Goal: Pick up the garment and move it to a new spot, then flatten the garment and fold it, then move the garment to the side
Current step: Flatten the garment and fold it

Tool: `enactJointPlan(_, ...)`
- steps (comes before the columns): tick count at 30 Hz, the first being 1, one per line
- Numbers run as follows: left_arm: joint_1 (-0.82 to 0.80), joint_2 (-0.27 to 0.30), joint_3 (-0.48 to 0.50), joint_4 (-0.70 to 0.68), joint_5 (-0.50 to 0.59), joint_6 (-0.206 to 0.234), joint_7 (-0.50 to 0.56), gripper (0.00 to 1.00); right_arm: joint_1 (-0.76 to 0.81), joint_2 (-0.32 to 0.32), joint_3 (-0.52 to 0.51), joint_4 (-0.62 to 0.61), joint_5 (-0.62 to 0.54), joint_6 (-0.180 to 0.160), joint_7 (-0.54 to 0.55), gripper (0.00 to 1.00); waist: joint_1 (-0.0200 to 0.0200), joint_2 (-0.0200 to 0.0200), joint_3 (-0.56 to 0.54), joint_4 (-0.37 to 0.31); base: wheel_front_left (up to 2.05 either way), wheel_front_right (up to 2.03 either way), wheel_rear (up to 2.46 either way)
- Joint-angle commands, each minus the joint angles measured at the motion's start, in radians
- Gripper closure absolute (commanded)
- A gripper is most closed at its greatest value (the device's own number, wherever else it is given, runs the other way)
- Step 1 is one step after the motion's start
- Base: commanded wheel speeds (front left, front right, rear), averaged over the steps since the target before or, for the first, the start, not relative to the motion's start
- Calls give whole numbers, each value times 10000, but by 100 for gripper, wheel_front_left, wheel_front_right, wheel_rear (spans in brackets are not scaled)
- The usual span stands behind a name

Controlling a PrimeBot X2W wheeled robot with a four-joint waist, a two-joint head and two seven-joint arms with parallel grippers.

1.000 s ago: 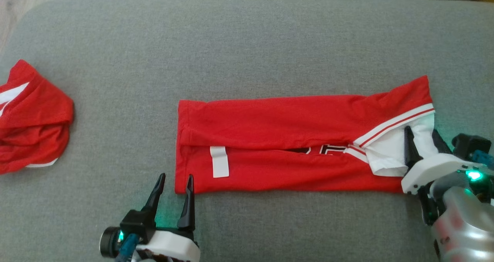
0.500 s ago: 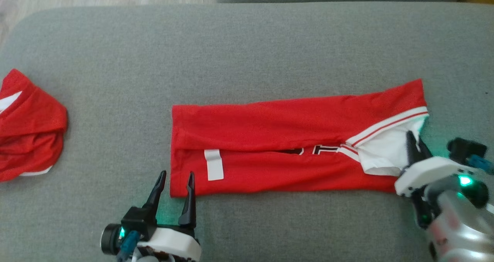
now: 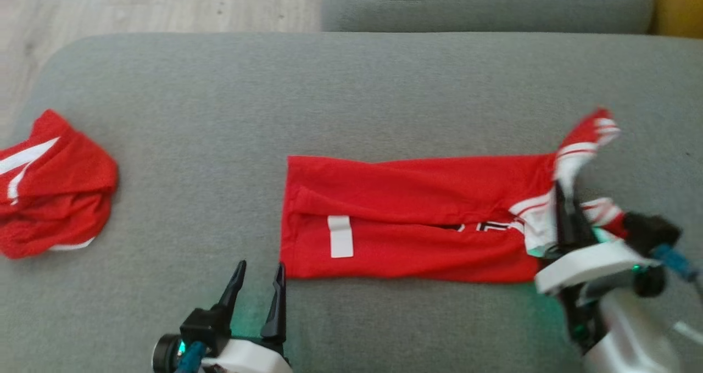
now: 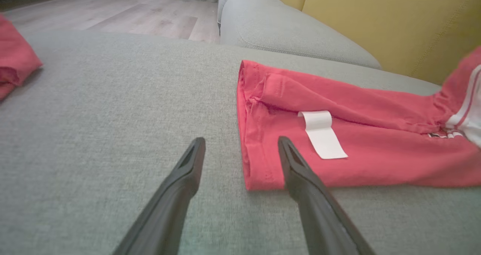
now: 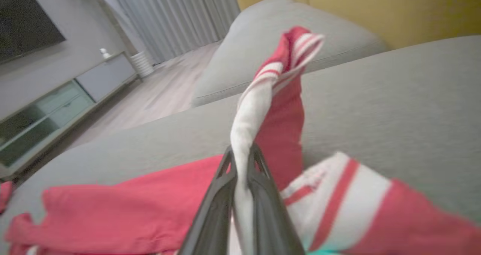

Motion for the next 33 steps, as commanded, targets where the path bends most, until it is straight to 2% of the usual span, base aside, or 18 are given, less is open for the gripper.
enactJointPlan(1, -155, 5, 203, -265, -5, -16, -97, 0, -7, 79, 484, -574, 116, -7, -118, 100, 0, -1, -73, 216, 0, 0, 0)
enactJointPlan(5, -106, 5, 111, -239, 28, -33, -97, 0, 242, 291, 1497, -1501, 552, -7, -119, 100, 0, -1, -123, 749, 0, 0, 0)
enactJointPlan(9, -25, 5, 5, -168, 94, -105, -97, 0, 174, 424, 2410, -1882, 884, -7, -119, 100, 0, -1, -175, 1452, 0, 0, 0)
enactJointPlan(15, 106, 5, -108, -153, 107, -131, -97, 0, -330, 692, 3213, -1672, 1216, -7, -119, 100, 0, -1, -213, 2545, 0, 0, 0)
enactJointPlan(21, 133, 5, -166, -145, 91, -148, -97, 0, -809, 867, 3761, -948, 1352, -7, -119, 100, 0, -1, -205, 3222, 0, 0, 0)
enactJointPlan(22, 142, 5, -171, -146, 89, -146, -97, 0, -903, 902, 3886, -784, 1451, -7, -119, 78, 0, -1, -205, 3292, 0, 0, 0)
enactJointPlan(23, 149, 5, -180, -147, 85, -145, -97, 0, -994, 933, 3992, -660, 1554, -7, -120, 13, 0, -1, -210, 3350, 0, 0, 0)
enactJointPlan(24, 161, 5, -177, -148, 88, -132, -97, 0, -1086, 955, 4076, -580, 1610, -7, -120, 0, 0, -1, -223, 3369, 0, 0, 0)
enactJointPlan(28, 188, 5, 5, -166, 130, -66, -97, 0, -1210, 1009, 3651, -674, 1401, -7, -120, 0, 0, -1, -357, 3094, 0, 0, 0)
enactJointPlan(33, 86, 5, 195, -212, 197, -96, -97, 0, -795, 997, 2326, -976, 523, -7, -120, 0, 0, -1, -582, 2328, 0, 0, 0)
